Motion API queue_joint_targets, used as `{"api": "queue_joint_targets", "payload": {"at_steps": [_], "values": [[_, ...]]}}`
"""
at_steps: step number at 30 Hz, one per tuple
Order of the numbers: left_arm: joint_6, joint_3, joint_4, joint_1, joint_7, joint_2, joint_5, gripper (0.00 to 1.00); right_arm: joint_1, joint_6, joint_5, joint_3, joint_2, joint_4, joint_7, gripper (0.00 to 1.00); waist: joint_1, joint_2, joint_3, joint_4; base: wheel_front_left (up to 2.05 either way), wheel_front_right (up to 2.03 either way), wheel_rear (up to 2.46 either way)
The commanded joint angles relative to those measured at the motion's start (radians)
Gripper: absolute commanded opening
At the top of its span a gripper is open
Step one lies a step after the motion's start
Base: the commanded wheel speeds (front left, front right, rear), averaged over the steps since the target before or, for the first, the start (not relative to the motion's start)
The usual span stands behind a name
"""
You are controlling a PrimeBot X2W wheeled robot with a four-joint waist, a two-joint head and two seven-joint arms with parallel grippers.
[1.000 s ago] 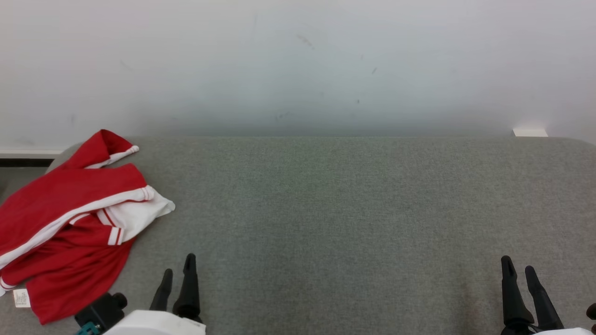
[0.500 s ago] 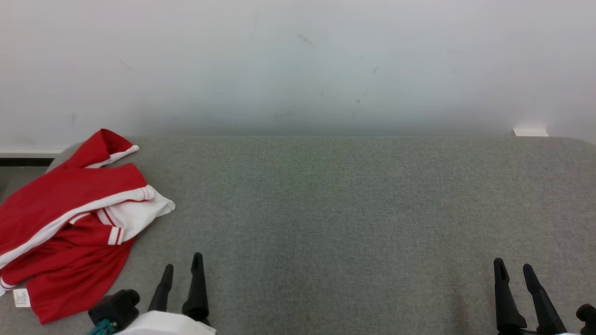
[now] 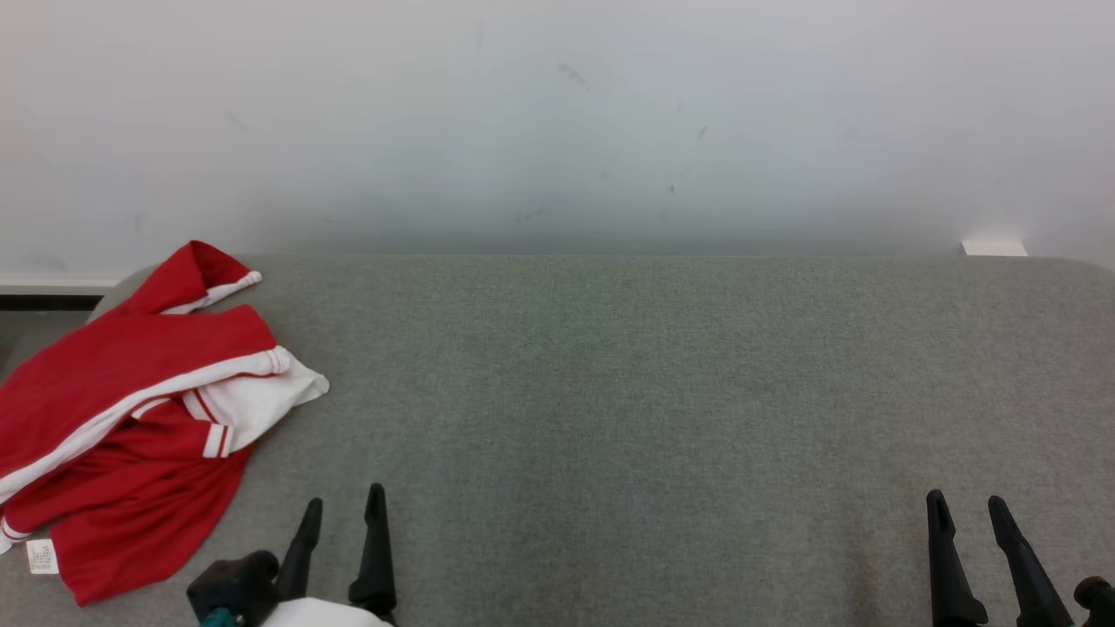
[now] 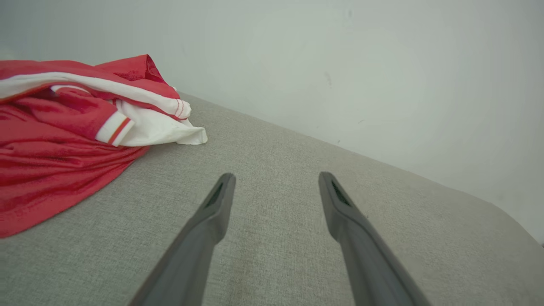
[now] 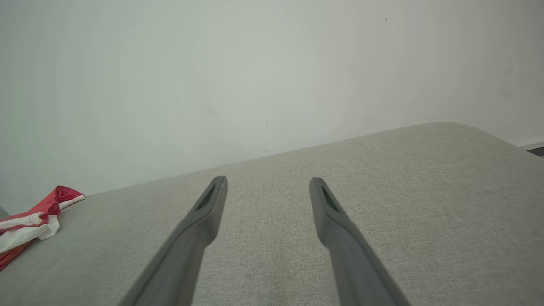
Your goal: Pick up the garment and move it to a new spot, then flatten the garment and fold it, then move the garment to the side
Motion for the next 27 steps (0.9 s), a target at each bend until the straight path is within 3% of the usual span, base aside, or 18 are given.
{"api": "queue_joint_targets", "payload": {"at_steps": [1, 27], "values": [[0.005, 0.000, -0.007, 0.005, -0.010, 0.012, 0.026, 1.00, 0.003, -0.001, -0.028, -0.003, -0.006, -0.010, -0.008, 1.00, 0.0000, 0.0000, 0.000, 0.001, 0.00, 0.00, 0.00], [0.021, -0.027, 0.021, 0.028, -0.066, 0.007, 0.234, 1.00, 0.038, -0.002, -0.154, -0.031, 0.005, 0.014, -0.065, 1.00, 0.0000, 0.0000, -0.002, 0.003, 0.00, 0.00, 0.00]]}}
